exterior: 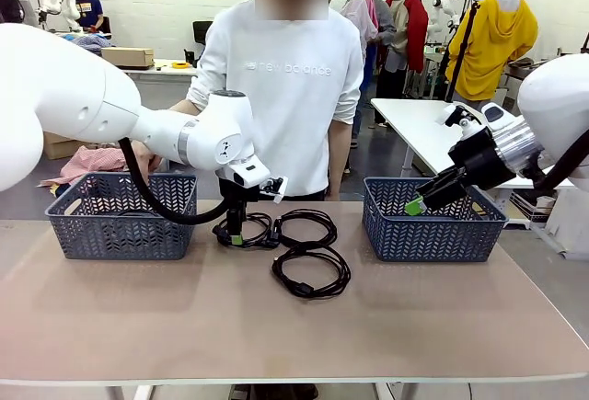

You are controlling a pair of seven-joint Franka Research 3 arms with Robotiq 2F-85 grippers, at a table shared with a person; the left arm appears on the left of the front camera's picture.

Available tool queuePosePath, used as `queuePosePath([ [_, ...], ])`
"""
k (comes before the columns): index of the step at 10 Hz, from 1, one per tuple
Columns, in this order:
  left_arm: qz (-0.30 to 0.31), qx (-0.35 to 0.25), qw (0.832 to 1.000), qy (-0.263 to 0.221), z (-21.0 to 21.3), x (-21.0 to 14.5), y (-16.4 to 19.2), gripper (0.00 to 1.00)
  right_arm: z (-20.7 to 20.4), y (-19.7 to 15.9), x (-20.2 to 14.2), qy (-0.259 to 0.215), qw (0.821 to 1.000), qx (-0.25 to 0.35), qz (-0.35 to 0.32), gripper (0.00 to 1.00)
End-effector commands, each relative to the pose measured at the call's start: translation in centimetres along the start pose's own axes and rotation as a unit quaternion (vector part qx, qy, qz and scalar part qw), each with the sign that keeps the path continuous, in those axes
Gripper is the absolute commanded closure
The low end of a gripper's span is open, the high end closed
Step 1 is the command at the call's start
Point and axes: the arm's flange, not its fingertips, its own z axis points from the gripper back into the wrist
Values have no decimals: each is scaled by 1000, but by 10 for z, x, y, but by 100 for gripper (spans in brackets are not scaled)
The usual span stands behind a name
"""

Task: Organize the cables according to human instructions.
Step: Pick up a bundle of cables and place it in the basket indicated by the human.

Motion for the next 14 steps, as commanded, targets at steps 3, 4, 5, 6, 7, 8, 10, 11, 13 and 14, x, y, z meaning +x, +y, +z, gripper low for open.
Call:
queuePosePath([
  [3, 12, -3, 1000, 13, -18, -1, 9, 0, -1, -3, 1, -13, 1000, 6, 10, 0],
  [4, 16, -5, 1000, 15, -23, -1, 12, 0, -1, -3, 1, -13, 1000, 6, 10, 0],
  [5, 18, -7, 1000, 16, -26, -1, 13, 0, -1, -3, 1, -13, 1000, 6, 10, 0],
  [6, 23, -8, 1000, 19, -29, 1, 15, 0, -1, -3, 1, -13, 1000, 6, 10, 0],
  [7, 24, -11, 999, 18, -31, 1, 16, 0, -1, -3, 1, -13, 1000, 6, 10, 0],
  [8, 28, -13, 999, 18, -35, 2, 18, 0, -1, -3, 1, -13, 1000, 6, 10, 0],
  [10, 27, -12, 999, 23, -39, 3, 20, 0, -1, -3, 1, -13, 1000, 6, 10, 0],
  [11, 25, -15, 999, 26, -42, 3, 21, 0, -1, -3, 1, -13, 1000, 6, 10, 0],
  [13, 24, -15, 999, 31, -44, 2, 23, 19, -1, -3, 1, -13, 1000, 6, 10, 0],
  [14, 24, -17, 999, 30, -45, 2, 23, 19, -1, -3, 1, -13, 1000, 6, 10, 0],
])
